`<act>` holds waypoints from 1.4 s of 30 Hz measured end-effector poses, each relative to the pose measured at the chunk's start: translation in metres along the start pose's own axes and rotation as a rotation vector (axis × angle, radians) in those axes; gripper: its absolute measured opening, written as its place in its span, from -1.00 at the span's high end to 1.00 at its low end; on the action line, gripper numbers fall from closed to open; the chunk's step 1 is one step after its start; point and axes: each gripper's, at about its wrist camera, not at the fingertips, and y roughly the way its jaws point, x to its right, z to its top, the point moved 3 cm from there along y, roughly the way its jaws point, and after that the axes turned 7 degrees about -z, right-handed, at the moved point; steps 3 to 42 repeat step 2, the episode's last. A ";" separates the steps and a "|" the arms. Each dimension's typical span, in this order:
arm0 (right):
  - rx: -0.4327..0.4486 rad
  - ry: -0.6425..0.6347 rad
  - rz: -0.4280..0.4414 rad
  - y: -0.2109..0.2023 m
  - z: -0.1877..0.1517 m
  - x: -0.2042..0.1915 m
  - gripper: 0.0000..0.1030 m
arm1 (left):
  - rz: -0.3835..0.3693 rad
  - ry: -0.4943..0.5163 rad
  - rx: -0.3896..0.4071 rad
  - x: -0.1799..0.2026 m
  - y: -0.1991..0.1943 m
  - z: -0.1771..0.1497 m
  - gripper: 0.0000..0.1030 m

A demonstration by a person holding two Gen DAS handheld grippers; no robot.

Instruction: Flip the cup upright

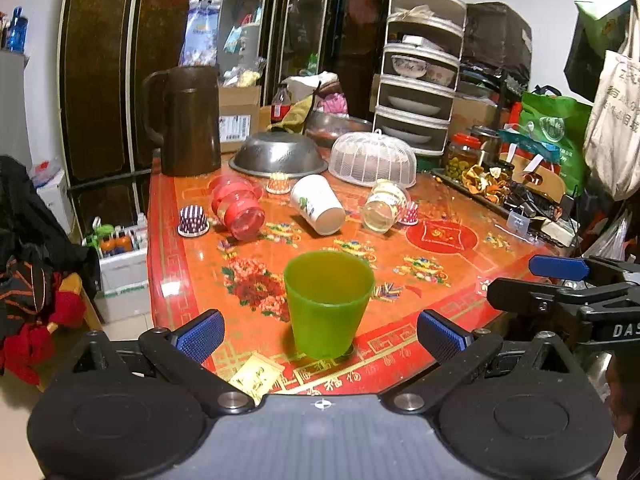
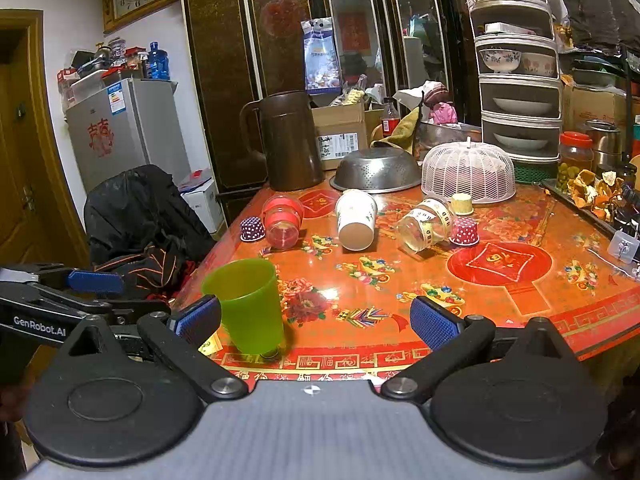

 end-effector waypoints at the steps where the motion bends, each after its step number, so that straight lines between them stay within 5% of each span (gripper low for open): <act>1: 0.009 -0.002 -0.003 0.001 -0.002 -0.001 -0.98 | 0.004 0.012 0.012 0.000 -0.001 0.000 -1.00; 42: 0.024 -0.008 -0.005 0.002 -0.004 -0.002 -0.98 | 0.015 0.028 0.027 -0.001 -0.003 0.001 -1.00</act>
